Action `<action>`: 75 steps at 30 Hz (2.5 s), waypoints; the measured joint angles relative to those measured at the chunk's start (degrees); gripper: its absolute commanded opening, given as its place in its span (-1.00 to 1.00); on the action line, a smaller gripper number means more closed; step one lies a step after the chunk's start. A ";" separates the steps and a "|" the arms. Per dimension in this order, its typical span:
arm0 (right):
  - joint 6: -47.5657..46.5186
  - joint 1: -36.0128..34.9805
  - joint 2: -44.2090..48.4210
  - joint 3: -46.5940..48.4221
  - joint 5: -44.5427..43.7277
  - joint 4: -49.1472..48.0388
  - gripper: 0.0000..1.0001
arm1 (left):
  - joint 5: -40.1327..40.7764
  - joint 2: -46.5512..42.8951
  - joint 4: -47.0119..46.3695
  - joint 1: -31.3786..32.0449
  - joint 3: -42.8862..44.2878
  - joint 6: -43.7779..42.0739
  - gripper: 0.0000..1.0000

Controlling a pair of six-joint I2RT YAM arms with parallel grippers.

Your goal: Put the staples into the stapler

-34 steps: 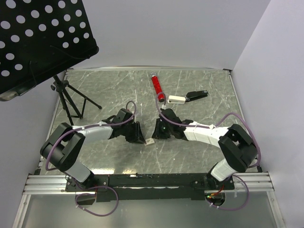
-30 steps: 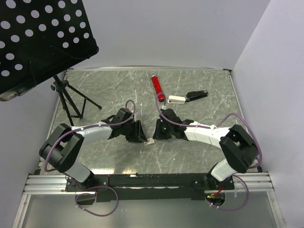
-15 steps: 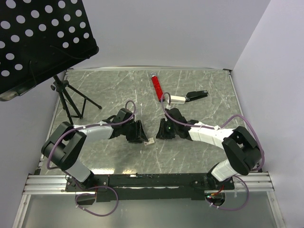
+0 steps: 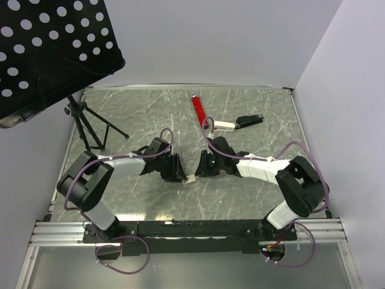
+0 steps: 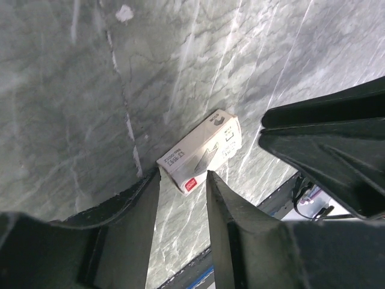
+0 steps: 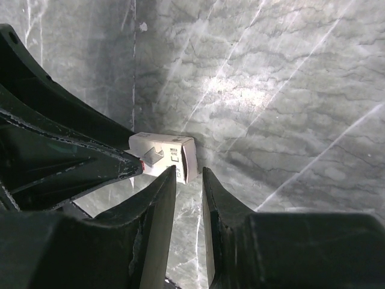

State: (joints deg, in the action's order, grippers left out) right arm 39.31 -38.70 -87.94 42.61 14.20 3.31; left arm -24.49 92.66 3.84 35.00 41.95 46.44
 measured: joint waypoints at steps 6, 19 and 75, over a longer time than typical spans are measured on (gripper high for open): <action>0.02 0.31 -0.92 -0.50 0.81 -0.90 -0.36 | -0.72 1.25 -0.48 0.00 0.57 0.33 -0.31; 0.00 0.76 -1.57 -1.81 1.79 -2.78 -0.39 | -1.09 1.84 -1.25 0.00 0.72 1.31 -0.98; 5.79 -1.11 -0.48 -3.13 1.70 0.48 -0.91 | -0.02 1.55 -0.96 0.17 0.83 1.31 -0.98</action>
State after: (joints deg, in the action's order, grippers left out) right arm 45.10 -39.81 -88.42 39.48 15.90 3.79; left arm -24.51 94.21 2.87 35.18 42.78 47.75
